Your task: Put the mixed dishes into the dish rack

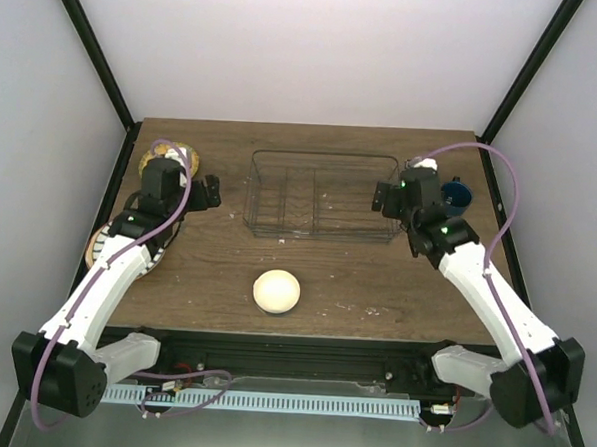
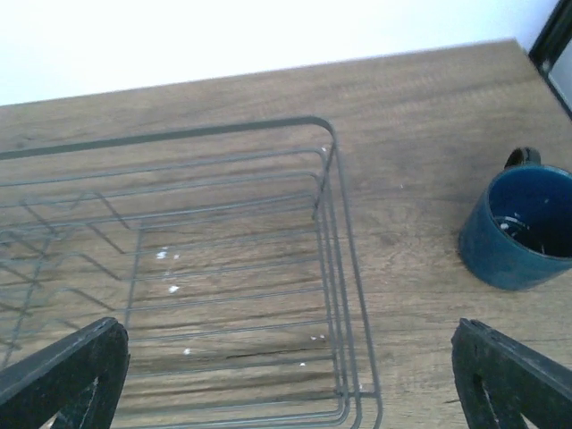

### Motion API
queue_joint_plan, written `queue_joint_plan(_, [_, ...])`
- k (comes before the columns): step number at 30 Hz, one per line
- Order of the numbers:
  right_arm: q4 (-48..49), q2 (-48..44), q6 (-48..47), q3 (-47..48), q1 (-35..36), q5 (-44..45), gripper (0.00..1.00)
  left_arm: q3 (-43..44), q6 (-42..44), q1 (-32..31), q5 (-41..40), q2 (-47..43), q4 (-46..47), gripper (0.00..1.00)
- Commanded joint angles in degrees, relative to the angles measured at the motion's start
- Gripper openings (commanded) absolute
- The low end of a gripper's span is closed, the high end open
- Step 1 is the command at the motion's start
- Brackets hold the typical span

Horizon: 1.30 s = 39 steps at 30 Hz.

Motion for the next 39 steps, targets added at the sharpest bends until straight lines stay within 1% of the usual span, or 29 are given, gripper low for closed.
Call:
queue_joint_plan(1, [2.6,6.41,-1.8,1.72,-9.68,-12.43,1.0,-1.51,-0.13,-0.13,0.62,-1.45,0.47,1.0])
queue_joint_plan(4, [2.84,11.56,-2.17,4.3,-18.88,-16.43,1.0,-2.2,0.74,-0.13,1.55,-2.24,-0.03,1.0])
queue_joint_plan(8, [1.45,17.99,-4.08,7.96,-25.92,-14.8,0.99,-2.76,1.56,-0.13,2.51,-4.0,-0.38,1.0])
queue_joint_plan(10, [1.55,19.32,-5.31,9.09,-28.48,-15.08,0.92,-2.89,1.85,-0.14,2.9,-4.68,-0.34,1.0])
queue_joint_plan(13, [2.13,20.88,-7.27,10.93,-30.52,-15.25,0.79,-2.9,2.03,-0.17,3.35,-5.24,-0.29,1.0])
queue_joint_plan(14, [1.99,21.83,-7.8,11.89,-30.82,-15.26,0.78,-2.95,2.21,-0.19,3.4,-5.36,-0.3,1.0])
queue_joint_plan(16, [1.06,24.39,-8.44,14.24,-30.92,-15.27,0.64,-3.05,2.44,-0.11,3.52,-5.47,-0.21,1.0])
queue_joint_plan(19, [0.08,28.51,-8.67,17.22,-31.03,-15.16,0.49,-3.1,2.94,-0.14,3.56,-5.48,-0.36,1.0])
queue_joint_plan(24, [-1.75,34.11,-7.86,21.84,-30.98,-16.46,0.49,-3.12,4.26,-0.11,1.28,-5.5,-1.03,1.0])
queue_joint_plan(28, [-5.54,38.05,-6.84,25.24,-30.98,-14.82,0.5,-2.99,4.86,-0.18,-0.19,-5.13,-1.32,1.0])
queue_joint_plan(32, [-7.69,39.79,-6.15,27.32,-30.97,-13.66,0.52,-2.99,5.13,-0.11,0.57,-4.3,-0.85,1.0])
queue_joint_plan(36, [-10.51,41.51,-6.17,29.78,-30.96,-10.58,0.53,-2.91,5.47,-0.03,1.39,-3.43,-0.57,1.0])
queue_joint_plan(39, [-11.56,41.4,-6.29,29.58,-30.98,-8.51,0.54,-2.84,5.79,-0.14,1.7,-2.98,-0.56,1.0])
